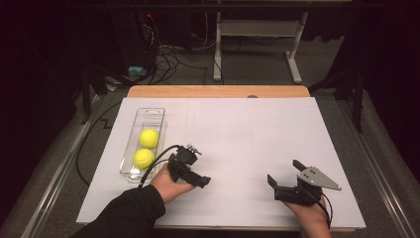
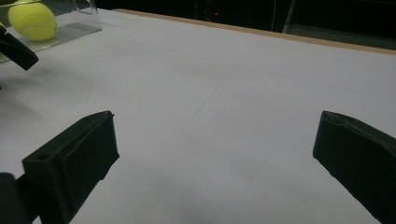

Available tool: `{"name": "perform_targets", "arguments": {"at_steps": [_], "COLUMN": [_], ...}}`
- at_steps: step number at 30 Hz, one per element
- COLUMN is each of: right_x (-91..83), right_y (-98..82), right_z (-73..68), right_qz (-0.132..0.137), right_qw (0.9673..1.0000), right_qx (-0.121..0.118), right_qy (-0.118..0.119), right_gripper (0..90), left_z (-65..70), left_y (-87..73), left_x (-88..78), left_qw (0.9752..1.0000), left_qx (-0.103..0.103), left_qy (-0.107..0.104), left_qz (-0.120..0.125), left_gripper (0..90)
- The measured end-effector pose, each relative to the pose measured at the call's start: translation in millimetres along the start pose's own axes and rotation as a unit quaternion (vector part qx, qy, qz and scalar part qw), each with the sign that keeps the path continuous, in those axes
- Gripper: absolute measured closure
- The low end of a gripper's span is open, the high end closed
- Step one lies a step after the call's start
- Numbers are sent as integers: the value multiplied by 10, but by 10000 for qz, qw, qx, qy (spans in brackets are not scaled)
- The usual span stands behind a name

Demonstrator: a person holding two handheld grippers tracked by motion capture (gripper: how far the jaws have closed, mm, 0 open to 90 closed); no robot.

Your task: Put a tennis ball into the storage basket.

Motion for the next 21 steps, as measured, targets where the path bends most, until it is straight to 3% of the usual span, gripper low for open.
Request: {"name": "perform_targets", "arguments": {"at_steps": [3,6,9,13,16,21], "right_x": [0,0,-2,-12,-16,-19], "right_y": [-1,-5,-4,-10,-28,-35], "right_z": [4,8,9,22,47,51], "right_qz": [5,3,21,20,-13,-35], "right_qw": [10000,10000,10000,10000,9999,9999], "right_qx": [-6,17,15,53,91,97], "right_qy": [-3,-11,-4,-25,-69,-99], "right_gripper": [0,0,0,0,0,0], "left_z": [11,-14,-54,-117,-120,-104], "left_y": [-45,-78,-139,-203,-220,-195], "left_x": [-9,-33,-30,36,82,23], "left_qw": [9993,9972,9950,9919,9920,9883], "left_qx": [69,-34,-255,-400,-291,-149], "left_qy": [-77,-242,-445,-592,-589,-679], "left_qz": [363,713,856,1053,1078,1360], "left_gripper": [3,2,1,3,6,8]}}
Point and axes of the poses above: each handheld gripper's, and its own axes: x roughly forward along the jaws, y roughly out of its top, z roughly to its right, the point moved 6 cm from there along x, roughly forward along the jaws, and after that the axes turned 12 degrees about -x, right-handed, at the moved point
